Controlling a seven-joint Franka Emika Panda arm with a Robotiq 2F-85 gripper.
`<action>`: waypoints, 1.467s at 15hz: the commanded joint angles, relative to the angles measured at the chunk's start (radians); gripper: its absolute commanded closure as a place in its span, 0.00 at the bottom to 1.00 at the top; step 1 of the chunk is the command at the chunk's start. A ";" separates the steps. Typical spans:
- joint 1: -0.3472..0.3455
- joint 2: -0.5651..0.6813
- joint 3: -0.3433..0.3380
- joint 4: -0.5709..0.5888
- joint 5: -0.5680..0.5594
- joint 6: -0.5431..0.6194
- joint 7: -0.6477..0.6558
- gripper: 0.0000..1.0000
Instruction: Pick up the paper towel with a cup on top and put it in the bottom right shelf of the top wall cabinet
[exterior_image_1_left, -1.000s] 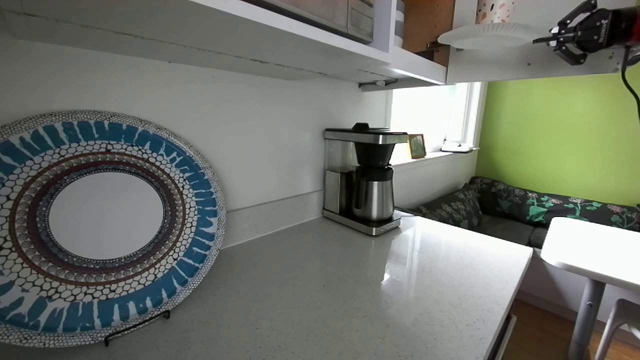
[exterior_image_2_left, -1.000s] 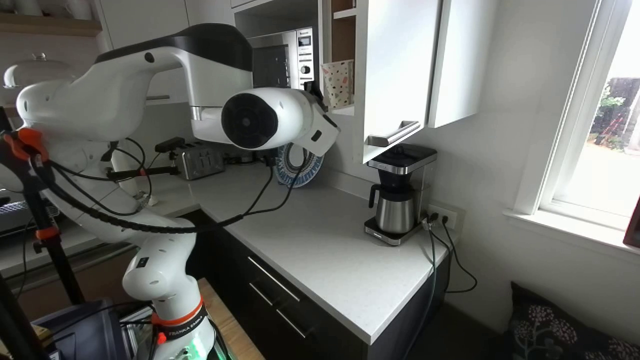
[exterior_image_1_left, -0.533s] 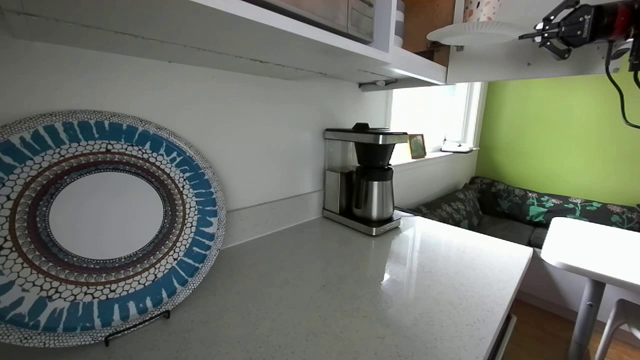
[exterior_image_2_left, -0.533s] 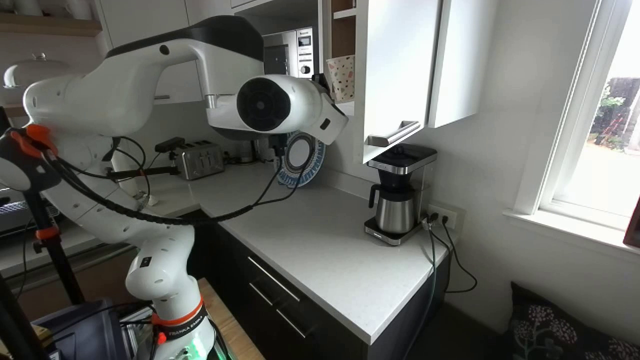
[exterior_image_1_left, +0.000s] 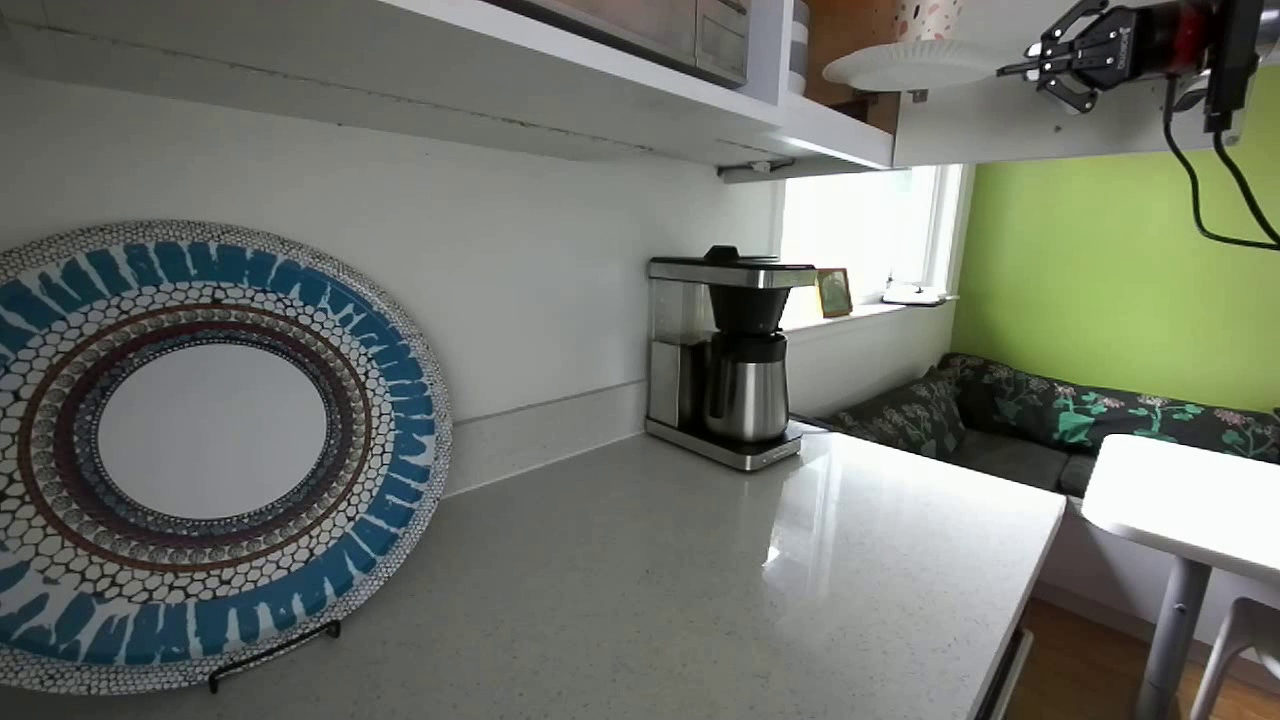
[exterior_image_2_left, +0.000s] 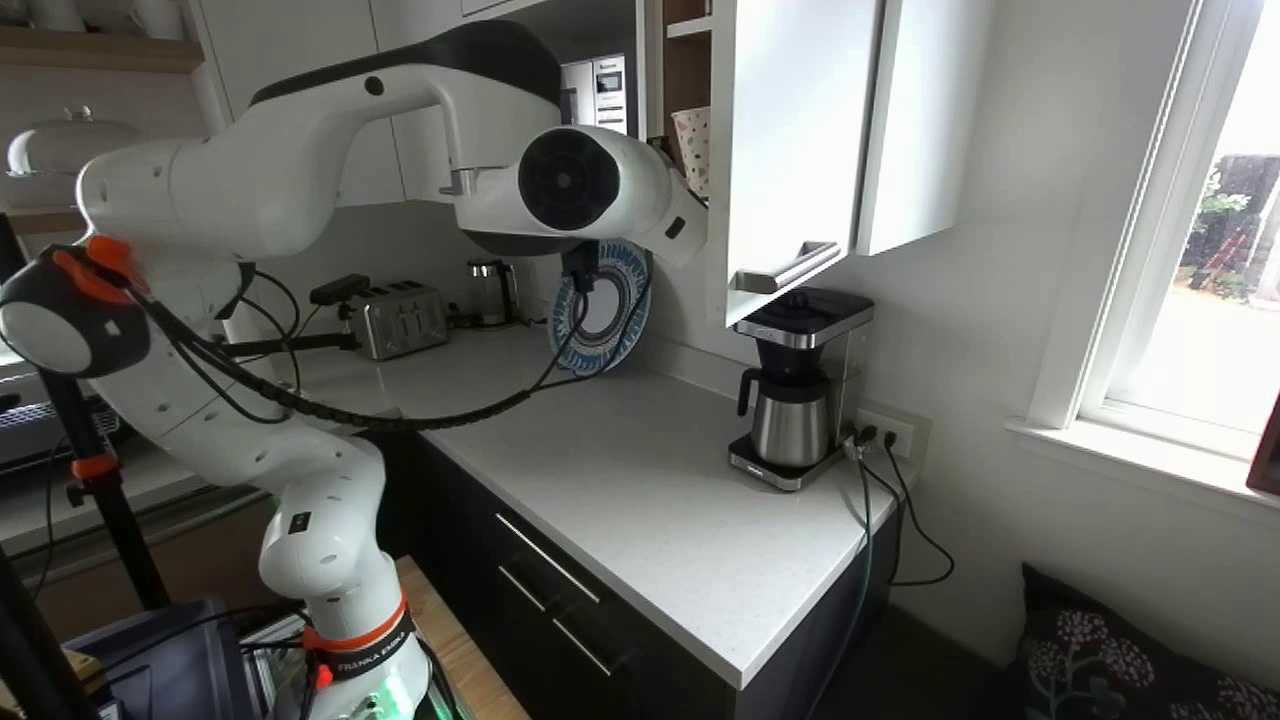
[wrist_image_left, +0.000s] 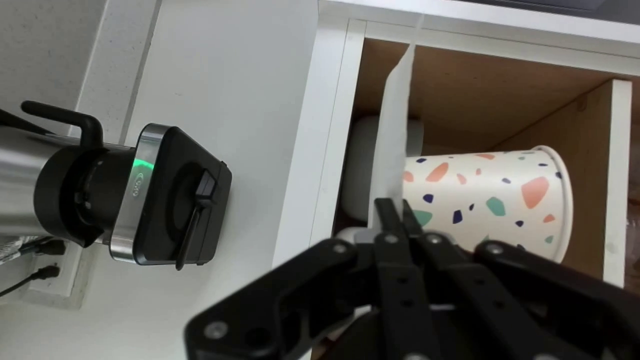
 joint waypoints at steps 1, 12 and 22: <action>0.034 0.042 0.007 0.046 0.012 0.034 0.033 1.00; 0.099 0.125 0.017 0.117 0.037 0.074 0.061 1.00; 0.131 0.204 0.040 0.187 0.049 0.092 0.082 1.00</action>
